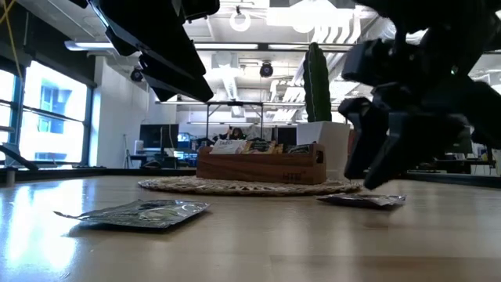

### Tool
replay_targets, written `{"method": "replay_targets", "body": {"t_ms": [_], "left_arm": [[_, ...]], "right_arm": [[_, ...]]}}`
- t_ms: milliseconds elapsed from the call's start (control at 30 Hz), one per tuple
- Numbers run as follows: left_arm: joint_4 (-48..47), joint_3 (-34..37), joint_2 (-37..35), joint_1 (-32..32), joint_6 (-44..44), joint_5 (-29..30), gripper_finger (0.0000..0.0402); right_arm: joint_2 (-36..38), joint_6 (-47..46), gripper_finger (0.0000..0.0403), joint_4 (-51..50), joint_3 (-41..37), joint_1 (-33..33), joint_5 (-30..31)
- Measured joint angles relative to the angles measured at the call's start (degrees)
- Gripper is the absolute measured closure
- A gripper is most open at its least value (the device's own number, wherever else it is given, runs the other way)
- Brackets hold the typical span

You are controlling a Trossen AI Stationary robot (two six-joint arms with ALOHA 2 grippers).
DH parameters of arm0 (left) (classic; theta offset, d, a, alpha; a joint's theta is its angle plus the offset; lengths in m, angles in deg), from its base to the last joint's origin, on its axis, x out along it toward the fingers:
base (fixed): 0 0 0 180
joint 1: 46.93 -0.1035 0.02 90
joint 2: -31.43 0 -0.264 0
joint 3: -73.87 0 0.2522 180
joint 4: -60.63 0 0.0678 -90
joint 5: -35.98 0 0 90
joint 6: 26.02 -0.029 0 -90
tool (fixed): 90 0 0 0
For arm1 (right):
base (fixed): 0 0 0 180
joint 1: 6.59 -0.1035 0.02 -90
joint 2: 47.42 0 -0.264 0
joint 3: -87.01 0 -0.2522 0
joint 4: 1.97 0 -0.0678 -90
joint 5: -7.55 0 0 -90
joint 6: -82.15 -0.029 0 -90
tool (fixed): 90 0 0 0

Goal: Pick & Place Tea
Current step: Put the purple tea pack into the right section of the wooden organizer

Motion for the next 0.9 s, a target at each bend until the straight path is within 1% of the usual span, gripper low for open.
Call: {"method": "replay_targets", "body": {"t_ms": [100,167,300,400,567,633,700,800,900], "left_arm": [[0.0,0.0,0.0,0.0,0.0,0.0,0.0257],[0.0,0.0,0.0,0.0,0.0,0.0,0.0257],[0.0,0.0,0.0,0.0,0.0,0.0,0.0257],[0.0,0.0,0.0,0.0,0.0,0.0,0.0257],[0.0,0.0,0.0,0.0,0.1,0.0,0.0257],[0.0,0.0,0.0,0.0,0.1,0.0,0.0257],[0.0,0.0,0.0,0.0,0.1,0.0,0.0257],[0.0,0.0,0.0,0.0,0.1,0.0,0.0257],[0.0,0.0,0.0,0.0,0.1,0.0,0.0257]], "right_arm": [[-1.6,-1.2,0.0194,0.2,0.0,0.0,0.0],[-2.6,-1.3,0.0184,0.9,0.2,0.1,0.1],[-3.8,-1.4,0.0182,2.3,0.3,0.6,-0.3],[-3.9,-1.4,0.0206,1.9,0.3,1.5,-2.2],[-3.9,-3.9,0.0276,-0.2,0.3,4.7,-11.0],[-3.9,-3.8,0.0304,-1.0,0.3,5.9,-13.4],[-3.9,-2.4,0.0325,-1.3,0.3,6.6,-14.4],[-3.9,0.2,0.0341,-1.0,0.3,6.9,-14.0],[-3.9,0.2,0.0338,-0.9,0.2,7.3,-15.3]]}}
